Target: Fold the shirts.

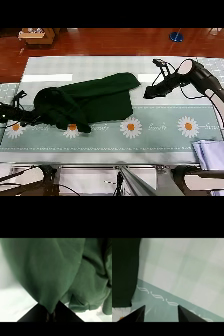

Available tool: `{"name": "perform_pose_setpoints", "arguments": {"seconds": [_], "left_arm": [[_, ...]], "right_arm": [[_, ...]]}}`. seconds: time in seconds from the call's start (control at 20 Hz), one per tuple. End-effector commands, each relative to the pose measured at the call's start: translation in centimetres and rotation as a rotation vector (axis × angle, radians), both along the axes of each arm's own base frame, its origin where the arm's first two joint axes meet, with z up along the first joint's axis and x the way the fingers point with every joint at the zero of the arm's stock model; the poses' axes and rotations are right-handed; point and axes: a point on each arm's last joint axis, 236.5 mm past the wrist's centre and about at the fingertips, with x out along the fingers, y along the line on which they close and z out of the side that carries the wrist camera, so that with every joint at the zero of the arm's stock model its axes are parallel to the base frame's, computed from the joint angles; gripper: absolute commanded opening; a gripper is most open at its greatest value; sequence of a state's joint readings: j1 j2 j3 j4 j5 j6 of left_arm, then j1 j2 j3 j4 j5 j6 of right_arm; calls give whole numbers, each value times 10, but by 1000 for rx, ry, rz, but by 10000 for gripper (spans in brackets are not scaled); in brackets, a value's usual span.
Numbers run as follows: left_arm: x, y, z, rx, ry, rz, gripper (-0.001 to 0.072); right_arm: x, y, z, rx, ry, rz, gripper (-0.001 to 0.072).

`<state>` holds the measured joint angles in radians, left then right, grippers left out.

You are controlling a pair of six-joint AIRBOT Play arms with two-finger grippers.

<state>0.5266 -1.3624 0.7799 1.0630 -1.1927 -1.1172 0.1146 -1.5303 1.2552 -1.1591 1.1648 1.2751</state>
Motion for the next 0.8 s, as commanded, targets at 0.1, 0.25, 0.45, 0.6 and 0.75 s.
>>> {"name": "perform_pose_setpoints", "arguments": {"seconds": [0.1, 0.25, 0.45, 0.6, 0.75], "left_arm": [[-5, -4, 3, -34, 21, -10, 33], [1, 10, 24, -11, -32, 17, 33], [14, 22, 46, 29, -104, 33, 34], [19, 20, 49, 14, -119, 41, 34], [20, 19, 50, 9, -123, 44, 34]], "right_arm": [[-15, -7, 1, -7, 60, 13, 499], [-13, -12, 3, 121, 109, -96, 556], [-8, -4, -3, 292, 128, -222, 555], [-28, 13, -27, 282, 203, -191, 555], [-37, 43, -46, 276, 237, -144, 554]]}}
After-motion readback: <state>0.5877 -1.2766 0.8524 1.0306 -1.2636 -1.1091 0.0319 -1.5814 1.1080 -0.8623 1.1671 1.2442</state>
